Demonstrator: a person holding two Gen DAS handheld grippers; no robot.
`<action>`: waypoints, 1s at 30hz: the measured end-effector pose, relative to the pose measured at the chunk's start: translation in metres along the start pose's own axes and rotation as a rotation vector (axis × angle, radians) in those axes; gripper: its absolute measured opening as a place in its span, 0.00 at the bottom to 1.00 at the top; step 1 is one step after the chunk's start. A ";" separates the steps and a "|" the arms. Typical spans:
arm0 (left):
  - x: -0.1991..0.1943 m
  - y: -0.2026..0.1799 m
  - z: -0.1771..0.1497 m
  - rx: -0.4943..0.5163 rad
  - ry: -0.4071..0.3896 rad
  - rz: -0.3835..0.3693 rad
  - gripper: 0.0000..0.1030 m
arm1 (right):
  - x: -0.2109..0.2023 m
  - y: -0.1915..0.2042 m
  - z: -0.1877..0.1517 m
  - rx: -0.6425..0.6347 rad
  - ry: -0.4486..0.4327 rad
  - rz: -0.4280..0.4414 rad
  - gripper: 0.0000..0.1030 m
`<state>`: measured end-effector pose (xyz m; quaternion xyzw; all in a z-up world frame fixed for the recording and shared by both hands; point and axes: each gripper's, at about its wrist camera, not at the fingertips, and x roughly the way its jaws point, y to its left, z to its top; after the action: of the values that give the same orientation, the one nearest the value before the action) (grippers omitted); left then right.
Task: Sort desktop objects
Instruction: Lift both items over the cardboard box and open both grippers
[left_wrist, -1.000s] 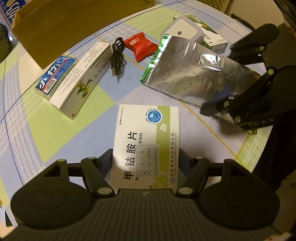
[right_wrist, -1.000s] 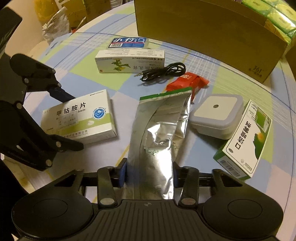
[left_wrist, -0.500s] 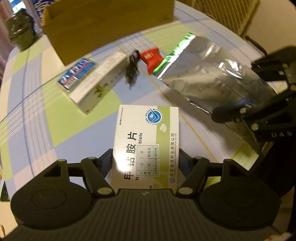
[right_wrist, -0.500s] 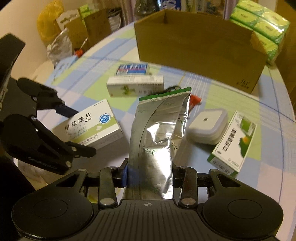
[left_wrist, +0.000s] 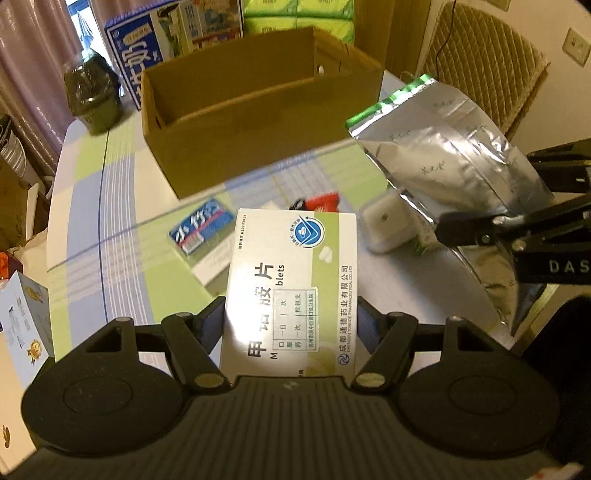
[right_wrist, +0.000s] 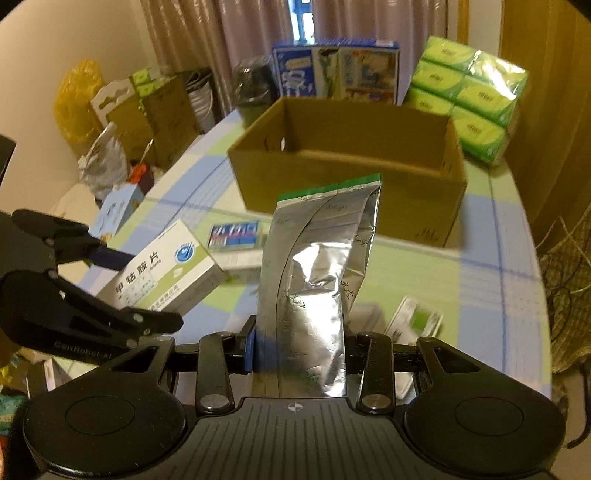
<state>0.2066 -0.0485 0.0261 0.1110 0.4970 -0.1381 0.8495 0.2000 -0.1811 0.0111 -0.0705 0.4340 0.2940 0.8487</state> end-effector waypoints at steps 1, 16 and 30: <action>-0.003 -0.001 0.005 0.001 -0.004 0.002 0.66 | -0.003 -0.002 0.006 0.004 -0.006 -0.002 0.36; -0.005 -0.006 0.083 -0.001 -0.034 0.019 0.66 | -0.008 -0.040 0.086 0.041 -0.052 -0.014 0.36; 0.029 0.041 0.162 -0.067 -0.089 0.035 0.66 | 0.049 -0.084 0.180 0.092 -0.078 -0.043 0.36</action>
<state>0.3663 -0.0662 0.0809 0.0849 0.4610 -0.1110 0.8763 0.3939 -0.1612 0.0721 -0.0292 0.4123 0.2578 0.8733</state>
